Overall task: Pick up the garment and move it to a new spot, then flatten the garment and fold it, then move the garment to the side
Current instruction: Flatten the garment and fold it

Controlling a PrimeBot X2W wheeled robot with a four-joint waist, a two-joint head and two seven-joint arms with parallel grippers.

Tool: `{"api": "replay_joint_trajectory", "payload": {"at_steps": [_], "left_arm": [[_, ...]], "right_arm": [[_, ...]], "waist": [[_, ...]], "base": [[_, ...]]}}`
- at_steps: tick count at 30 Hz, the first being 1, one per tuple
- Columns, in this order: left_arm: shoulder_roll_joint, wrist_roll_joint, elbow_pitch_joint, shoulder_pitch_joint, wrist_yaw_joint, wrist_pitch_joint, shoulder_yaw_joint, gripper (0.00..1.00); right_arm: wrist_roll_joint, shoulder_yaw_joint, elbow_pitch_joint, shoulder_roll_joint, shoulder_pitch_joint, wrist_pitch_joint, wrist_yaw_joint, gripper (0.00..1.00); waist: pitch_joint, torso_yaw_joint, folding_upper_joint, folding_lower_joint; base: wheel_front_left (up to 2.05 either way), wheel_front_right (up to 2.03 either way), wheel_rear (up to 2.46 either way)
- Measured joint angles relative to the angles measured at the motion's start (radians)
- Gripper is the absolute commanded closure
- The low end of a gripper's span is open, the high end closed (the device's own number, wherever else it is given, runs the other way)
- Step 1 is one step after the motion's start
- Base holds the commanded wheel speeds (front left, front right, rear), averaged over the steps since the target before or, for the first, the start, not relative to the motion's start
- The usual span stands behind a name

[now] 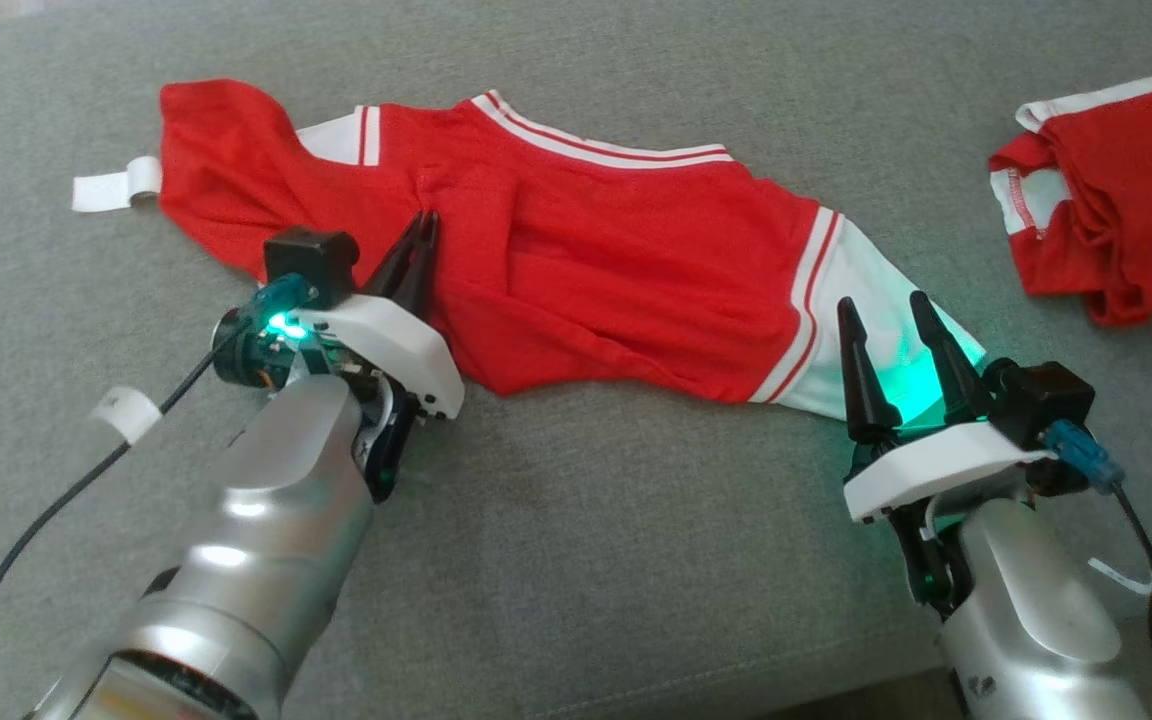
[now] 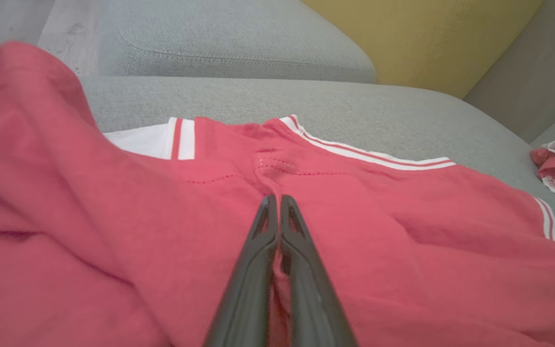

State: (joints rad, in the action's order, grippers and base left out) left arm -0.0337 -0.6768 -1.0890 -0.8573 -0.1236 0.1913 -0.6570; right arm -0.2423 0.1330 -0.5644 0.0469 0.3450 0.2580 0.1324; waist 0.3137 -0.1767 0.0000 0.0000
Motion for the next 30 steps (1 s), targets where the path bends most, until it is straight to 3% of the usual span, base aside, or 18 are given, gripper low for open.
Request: {"api": "replay_joint_trajectory", "payload": {"at_steps": [6,8,11,15,19,21,22,23,24,25,26,30], "left_arm": [[0.001,-0.032,0.042,0.0,0.001,0.053,-0.026,1.0],[0.001,-0.031,0.101,0.001,0.023,0.058,-0.014,1.0],[0.003,0.038,0.268,0.01,0.074,0.058,0.074,1.0],[0.005,0.147,0.446,0.131,0.099,0.064,0.202,0.98],[0.002,0.226,0.523,0.33,0.106,0.064,0.324,0.76],[0.002,0.25,0.545,0.407,0.107,0.064,0.383,0.77],[0.001,0.259,0.554,0.437,0.107,0.064,0.409,0.71],[0.001,0.265,0.562,0.463,0.113,0.064,0.435,0.71],[0.001,0.264,0.571,0.488,0.121,0.064,0.456,0.58],[0.0,0.263,0.577,0.513,0.127,0.064,0.474,0.16],[0.0,0.259,0.578,0.537,0.141,0.064,0.492,0.0],[-0.001,0.262,0.562,0.638,0.168,0.064,0.529,0.0]], "right_arm": [[-0.004,-0.016,-0.009,0.0,0.0,0.0,0.0,0.0],[-0.004,-0.035,-0.013,0.0,-0.002,0.0,0.0,0.0],[-0.002,-0.07,-0.019,0.001,-0.013,0.0,0.0,0.0],[0.005,-0.094,-0.029,0.001,-0.048,0.0,0.0,0.0],[0.004,-0.109,-0.04,0.001,-0.083,0.0,0.0,0.0],[0.002,-0.106,-0.044,0.0,-0.092,0.0,0.0,0.0],[0.001,-0.105,-0.047,0.0,-0.093,0.0,0.0,0.0],[-0.003,-0.104,-0.05,0.0,-0.093,0.0,0.0,0.0],[-0.005,-0.1,-0.053,0.0,-0.093,0.0,0.0,0.0],[-0.005,-0.096,-0.055,0.0,-0.093,0.0,0.0,0.0],[-0.006,-0.091,-0.058,0.0,-0.094,0.0,0.0,0.0],[-0.007,-0.075,-0.062,0.0,-0.106,0.0,0.0,0.0]], "waist": [[-0.013,0.031,0.0,0.0],[-0.023,0.051,0.0,0.0],[-0.044,0.093,0.0,0.0],[-0.085,0.158,0.0,0.0],[-0.135,0.215,0.0,-0.0002],[-0.161,0.238,0.0,-0.0002],[-0.173,0.247,0.0,-0.0002],[-0.185,0.255,0.0,-0.0002],[-0.196,0.262,0.0,-0.0002],[-0.206,0.267,0.0,-0.0002],[-0.215,0.27,0.0,-0.0002],[-0.245,0.268,0.0,-0.0002]], "base": [[0.0,0.0,0.0],[0.0,0.0,0.0],[0.0,0.0,0.0],[0.0,0.0,0.0],[0.0,0.0,0.0],[0.0,0.0,0.0],[0.0,0.0,0.0],[0.0,0.0,0.0],[0.0,0.0,0.0],[0.0,0.0,0.0],[0.0,0.0,0.0],[0.0,0.0,0.0]]}}
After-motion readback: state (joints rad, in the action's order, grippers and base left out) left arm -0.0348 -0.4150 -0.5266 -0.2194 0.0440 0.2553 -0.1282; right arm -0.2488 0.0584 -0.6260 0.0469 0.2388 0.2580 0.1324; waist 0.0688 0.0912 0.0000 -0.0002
